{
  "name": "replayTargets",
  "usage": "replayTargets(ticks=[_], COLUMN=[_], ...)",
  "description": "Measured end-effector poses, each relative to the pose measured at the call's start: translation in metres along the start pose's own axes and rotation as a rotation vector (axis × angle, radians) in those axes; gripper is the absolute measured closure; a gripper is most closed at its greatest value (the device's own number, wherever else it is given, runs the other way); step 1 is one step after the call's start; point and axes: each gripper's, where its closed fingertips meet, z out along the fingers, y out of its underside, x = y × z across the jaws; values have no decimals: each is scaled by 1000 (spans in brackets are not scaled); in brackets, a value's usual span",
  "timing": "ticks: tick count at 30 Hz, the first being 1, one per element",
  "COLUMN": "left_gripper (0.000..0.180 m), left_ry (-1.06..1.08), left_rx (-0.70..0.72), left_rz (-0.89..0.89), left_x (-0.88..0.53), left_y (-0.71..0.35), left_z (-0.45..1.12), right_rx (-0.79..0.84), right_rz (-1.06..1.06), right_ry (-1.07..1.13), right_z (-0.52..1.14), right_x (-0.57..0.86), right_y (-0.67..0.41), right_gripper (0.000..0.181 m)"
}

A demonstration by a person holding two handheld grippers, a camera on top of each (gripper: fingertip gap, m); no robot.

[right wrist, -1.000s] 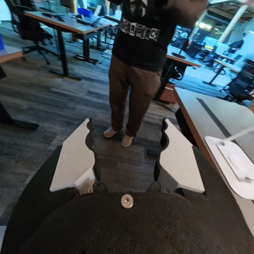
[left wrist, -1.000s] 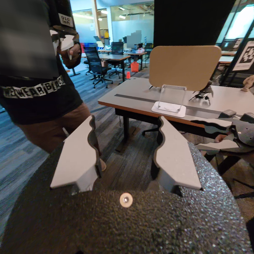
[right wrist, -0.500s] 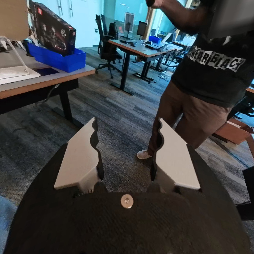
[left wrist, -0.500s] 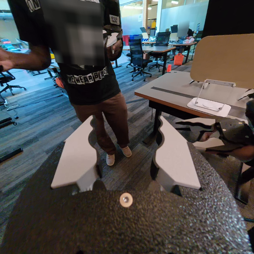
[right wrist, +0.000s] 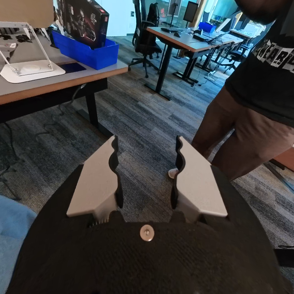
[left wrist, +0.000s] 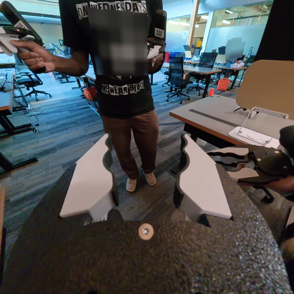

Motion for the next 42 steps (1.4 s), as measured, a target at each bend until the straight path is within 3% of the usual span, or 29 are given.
replayTargets(ticks=[11,14,17,20,24,26,28,31,35,42], left_gripper=[96,107,115,112,124,138,163,179,180,177], left_ry=[22,33,13,37,18,-3,-19,-18,24,35], left_rx=[22,3,36,29,13,-10,-16,5,41,-13], left_rz=[-3,26,83,28,29,57,65,51,59,12], left_x=[-4,-8,-21,-38,-70,-94,-123,-176,-246,-346], left_y=[-3,-2,-8,-6,3,12,17,13,0,-3], left_z=[19,25,31,46,65,76,90,118,148,176], right_rx=[13,36,123,113,100,86,71,66,47,-5], right_rz=[-28,-18,-12,-4,-3,-11,-21,-24,-28,-20], right_ry=[-9,17,83,31,31,23,15,22,47,16], right_z=[6,13,17,41,82,108,136,186,260,387], right_x=[11,17,24,16,21,24,30,45,69,87], right_y=[-17,-26,-55,-63,-79,-87,-95,-116,-139,-177], right_gripper=[125,130,151,155,180,181,181,181,181,181])
